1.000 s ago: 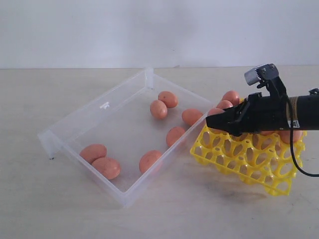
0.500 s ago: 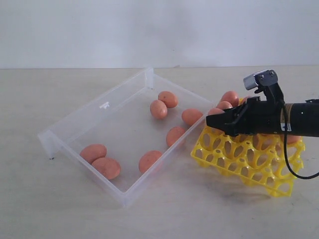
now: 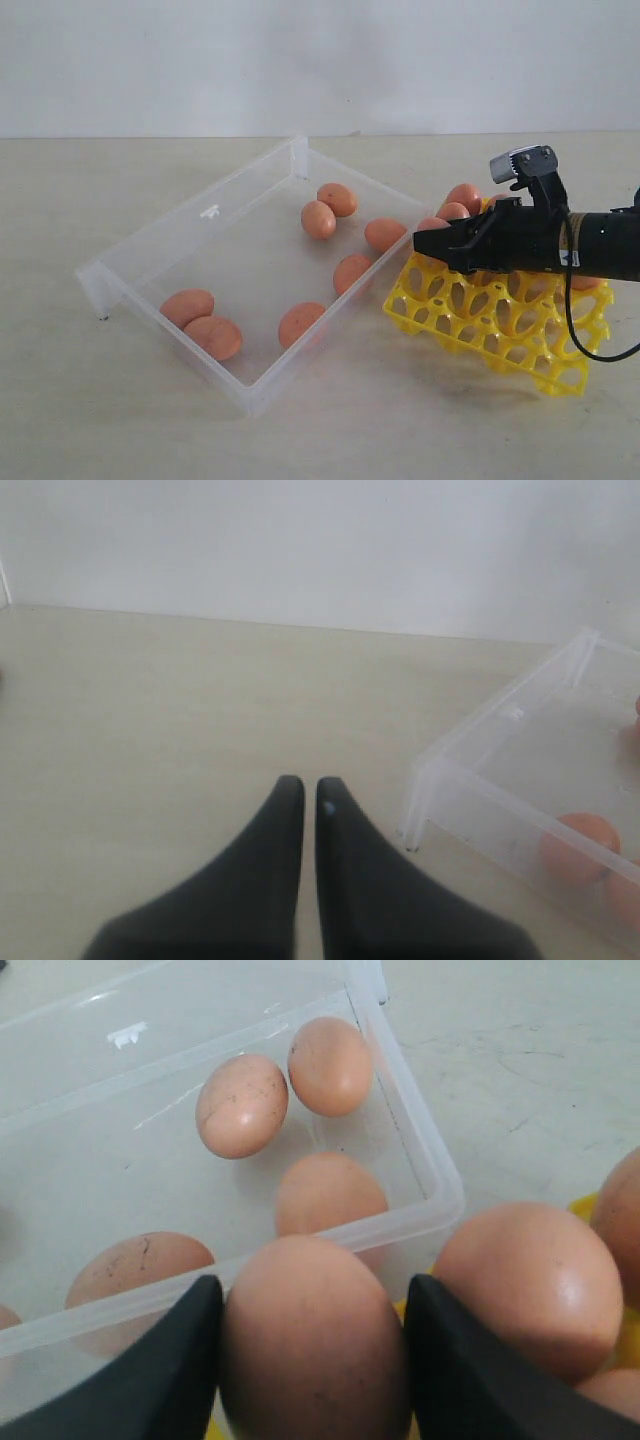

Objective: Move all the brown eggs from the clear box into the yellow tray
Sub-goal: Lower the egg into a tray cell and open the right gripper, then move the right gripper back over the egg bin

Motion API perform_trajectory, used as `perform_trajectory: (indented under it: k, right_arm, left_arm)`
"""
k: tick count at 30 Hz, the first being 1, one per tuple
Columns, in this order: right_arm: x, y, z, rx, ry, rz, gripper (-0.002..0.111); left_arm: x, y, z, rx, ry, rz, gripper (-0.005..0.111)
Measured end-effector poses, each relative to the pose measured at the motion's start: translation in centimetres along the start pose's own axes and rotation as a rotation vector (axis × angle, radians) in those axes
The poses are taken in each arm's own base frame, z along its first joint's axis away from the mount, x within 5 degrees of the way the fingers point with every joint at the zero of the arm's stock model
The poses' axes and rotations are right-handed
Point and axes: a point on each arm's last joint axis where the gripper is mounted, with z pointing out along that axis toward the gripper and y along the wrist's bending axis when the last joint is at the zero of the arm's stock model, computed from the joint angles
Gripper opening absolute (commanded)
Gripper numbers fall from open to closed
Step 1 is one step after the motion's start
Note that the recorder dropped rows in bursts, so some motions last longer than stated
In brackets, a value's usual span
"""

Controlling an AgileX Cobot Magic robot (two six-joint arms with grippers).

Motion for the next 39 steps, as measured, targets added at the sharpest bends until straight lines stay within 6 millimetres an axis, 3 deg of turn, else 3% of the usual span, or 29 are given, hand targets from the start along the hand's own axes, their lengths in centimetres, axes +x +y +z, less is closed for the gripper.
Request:
perform_trajectory:
  k: [8, 13, 25, 34, 39]
  right_arm:
    - [-0.1, 0.0, 0.0, -0.004, -0.007, 0.0, 0.042]
    - [-0.1, 0.1, 0.0, -0.006, -0.008, 0.0, 0.06]
    - [-0.3, 0.2, 0.0, -0.027, -0.035, 0.001, 0.059]
    - [-1.8, 0.8, -0.2, -0.09, -0.198, 0.043, 0.059]
    - [-3.4, 1.4, -1.0, -0.088, -0.245, -0.032, 0.058]
  left_arm:
    - [0.0, 0.0, 0.0, 0.0, 0.0, 0.0, 0.004]
    - [0.0, 0.0, 0.0, 0.0, 0.0, 0.0, 0.004]
    - [0.0, 0.0, 0.0, 0.0, 0.0, 0.0, 0.004]
    - [0.0, 0.0, 0.0, 0.0, 0.0, 0.0, 0.004]
    - [0.0, 0.0, 0.0, 0.0, 0.0, 0.0, 0.004]
